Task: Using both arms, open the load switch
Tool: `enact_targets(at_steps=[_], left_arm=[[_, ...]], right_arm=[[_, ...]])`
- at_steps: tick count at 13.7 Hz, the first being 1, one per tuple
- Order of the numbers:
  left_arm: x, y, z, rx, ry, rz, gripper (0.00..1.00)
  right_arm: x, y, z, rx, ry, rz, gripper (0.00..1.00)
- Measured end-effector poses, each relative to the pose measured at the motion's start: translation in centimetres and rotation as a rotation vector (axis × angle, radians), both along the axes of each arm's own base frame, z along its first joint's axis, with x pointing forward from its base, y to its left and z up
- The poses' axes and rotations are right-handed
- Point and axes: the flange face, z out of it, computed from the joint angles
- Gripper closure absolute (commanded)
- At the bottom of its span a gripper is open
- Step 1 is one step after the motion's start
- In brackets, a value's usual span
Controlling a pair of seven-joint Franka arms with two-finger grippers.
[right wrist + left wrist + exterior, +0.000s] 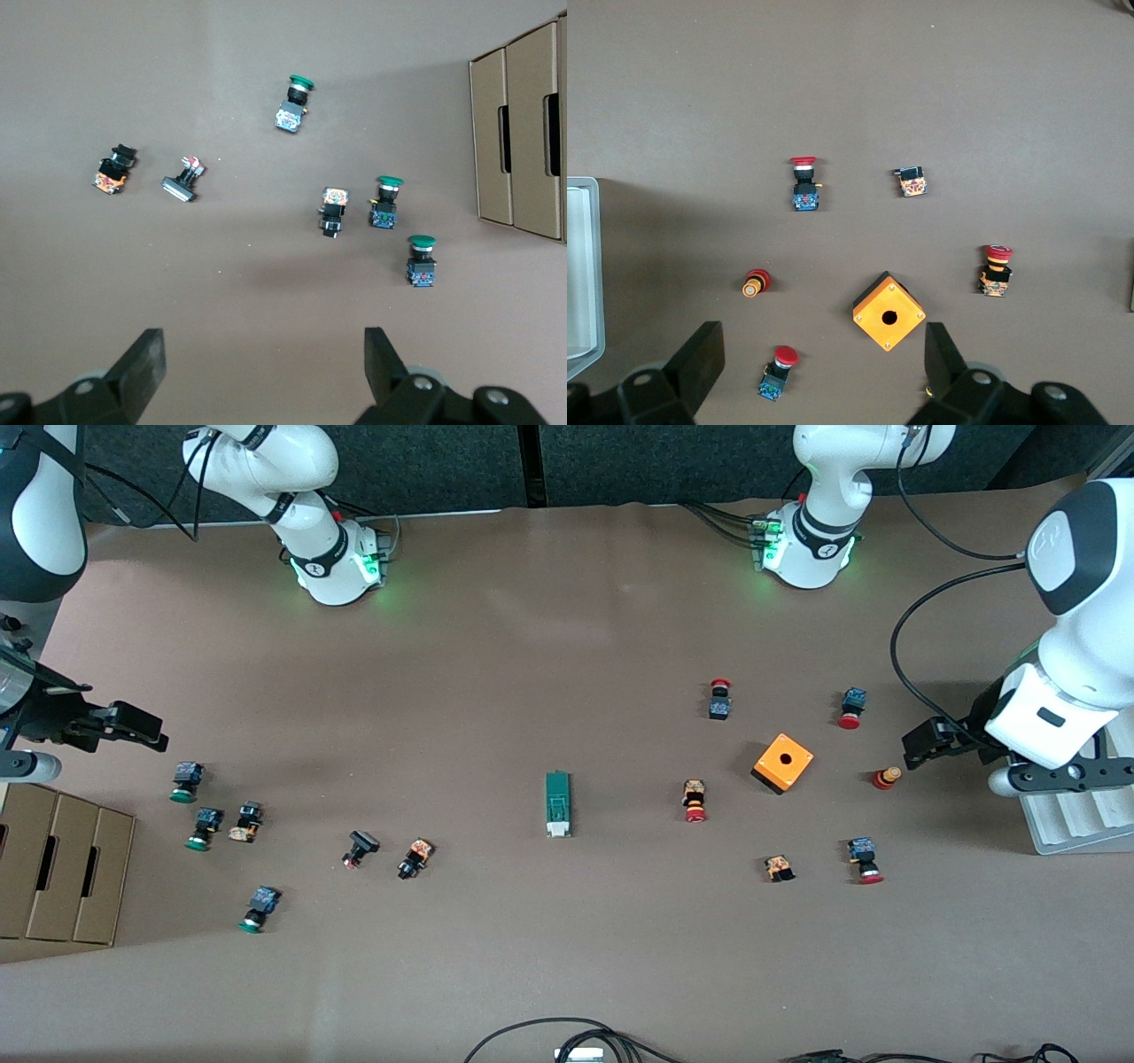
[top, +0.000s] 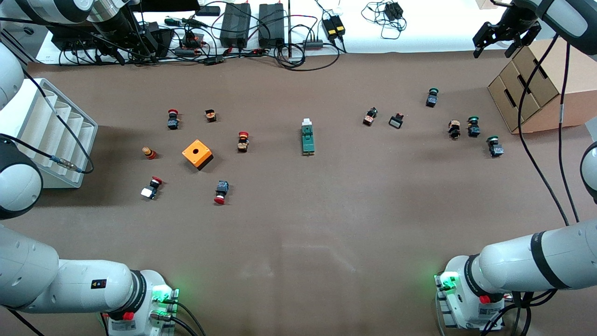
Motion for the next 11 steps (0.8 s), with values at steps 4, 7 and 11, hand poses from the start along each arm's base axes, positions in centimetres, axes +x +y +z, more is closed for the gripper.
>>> enact_targets(at_steps=[4,7,11], left_arm=[[0.0,0.0,0.0,0.0,0.0,0.0,0.0],[0.0,0.0,0.0,0.0,0.0,0.0,0.0],[0.0,0.0,0.0,0.0,0.0,0.0,0.0]], right_arm=[[0.0,0.0,0.0,0.0,0.0,0.001,0.0],[0.0,0.2,-0.1,0.0,0.001,0.003,0.0],[0.4,-0.1,-1.1,0.001,0.019,-0.001,0.0]])
